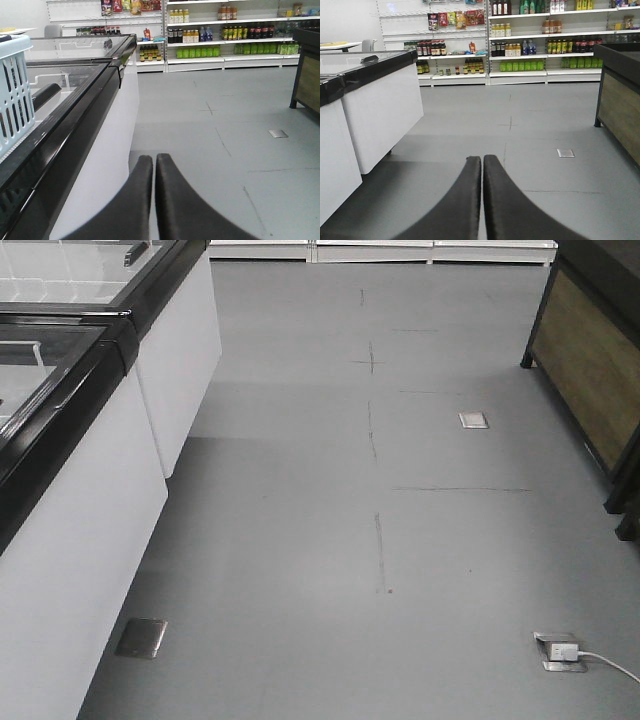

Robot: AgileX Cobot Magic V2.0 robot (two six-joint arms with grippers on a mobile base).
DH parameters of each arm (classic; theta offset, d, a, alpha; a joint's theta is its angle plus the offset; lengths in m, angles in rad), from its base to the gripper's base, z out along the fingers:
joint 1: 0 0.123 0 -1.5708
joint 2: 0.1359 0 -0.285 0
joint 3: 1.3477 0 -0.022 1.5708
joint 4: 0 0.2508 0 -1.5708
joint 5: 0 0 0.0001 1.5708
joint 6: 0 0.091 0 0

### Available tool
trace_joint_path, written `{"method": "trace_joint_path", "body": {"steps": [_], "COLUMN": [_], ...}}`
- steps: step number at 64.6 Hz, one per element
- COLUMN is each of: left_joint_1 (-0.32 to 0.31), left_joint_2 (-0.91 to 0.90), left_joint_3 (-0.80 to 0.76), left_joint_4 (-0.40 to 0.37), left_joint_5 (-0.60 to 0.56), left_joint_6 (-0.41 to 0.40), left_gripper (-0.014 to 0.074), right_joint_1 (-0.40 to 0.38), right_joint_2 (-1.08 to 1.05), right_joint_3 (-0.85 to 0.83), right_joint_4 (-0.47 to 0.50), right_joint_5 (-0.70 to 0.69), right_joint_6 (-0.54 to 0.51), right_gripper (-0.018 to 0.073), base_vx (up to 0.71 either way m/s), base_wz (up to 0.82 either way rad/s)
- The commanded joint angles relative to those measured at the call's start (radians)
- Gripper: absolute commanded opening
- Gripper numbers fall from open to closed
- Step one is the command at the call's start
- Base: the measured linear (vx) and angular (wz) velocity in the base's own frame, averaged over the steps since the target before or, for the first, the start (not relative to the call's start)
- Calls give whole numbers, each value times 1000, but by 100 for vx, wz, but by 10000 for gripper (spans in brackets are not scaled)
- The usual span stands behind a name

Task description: Left arm holds basket, right arm returns cookies

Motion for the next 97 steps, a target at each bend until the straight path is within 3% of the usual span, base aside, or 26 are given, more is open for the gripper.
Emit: {"method": "trace_joint_path", "body": {"steps": [1, 64, 73, 87, 97], "left_joint_1": [-4, -4, -4, -4, -4], "left_joint_2": [-11, -11, -11, -9, -3], "left_joint_3": [-32, -32, -32, -38, -84], "left_joint_4": [-3, -3, -3, -31, -27], "left_joint_5": [-75, -75, -150, -269, -129], "left_joint_6": [-1, -1, -4, -172, -231], "left_gripper": [-6, -6, -6, -6, -6], "right_joint_1": [1, 1, 1, 1, 1], "right_joint_2": [-12, -12, -12, -12, -12], "right_joint_3": [3, 3, 3, 3, 3], "right_joint_4": [-9, -9, -9, -9, -9], "right_joint_5": [-75, -75, -75, -75, -75], "right_joint_6": [-1, -1, -1, -1, -1], "right_gripper": [-8, -8, -8, -8, -8], "base_vx": [0, 0, 0, 0, 0], "base_wz": [0, 0, 0, 0, 0]}}
